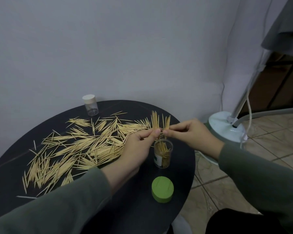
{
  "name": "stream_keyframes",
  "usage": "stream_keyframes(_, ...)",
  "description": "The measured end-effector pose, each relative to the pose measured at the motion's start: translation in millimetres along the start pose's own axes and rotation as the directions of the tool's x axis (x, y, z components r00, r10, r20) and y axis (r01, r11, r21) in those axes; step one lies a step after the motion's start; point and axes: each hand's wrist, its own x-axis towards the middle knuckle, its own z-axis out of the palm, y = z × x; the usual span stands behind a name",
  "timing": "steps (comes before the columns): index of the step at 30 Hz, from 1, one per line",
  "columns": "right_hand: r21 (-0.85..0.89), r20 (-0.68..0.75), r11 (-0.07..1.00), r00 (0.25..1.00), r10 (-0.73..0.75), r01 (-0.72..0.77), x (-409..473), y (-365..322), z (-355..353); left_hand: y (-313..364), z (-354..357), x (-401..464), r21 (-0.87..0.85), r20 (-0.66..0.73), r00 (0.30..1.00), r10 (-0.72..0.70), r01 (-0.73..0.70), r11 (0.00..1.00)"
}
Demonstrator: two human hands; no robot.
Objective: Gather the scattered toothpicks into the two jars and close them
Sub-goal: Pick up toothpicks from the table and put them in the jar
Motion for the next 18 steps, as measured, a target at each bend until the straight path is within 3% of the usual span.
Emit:
stream_keyframes(7, -0.056, 0.074, 0.998, 0.997, 0.024, -0.02, -0.6, 4.8, 0.0, -13.4, -6.9, -4.2, 0.141, 0.062, 0.998, -0.018, 0.009, 0.99)
stream_keyframes(18, -0.111, 0.108, 0.994, 0.994, 0.018, -0.006, -2.8, 3.3, -5.2, -14.4, -5.9, -1.4, 0.124, 0.098, 0.995, -0.013, 0.001, 0.992)
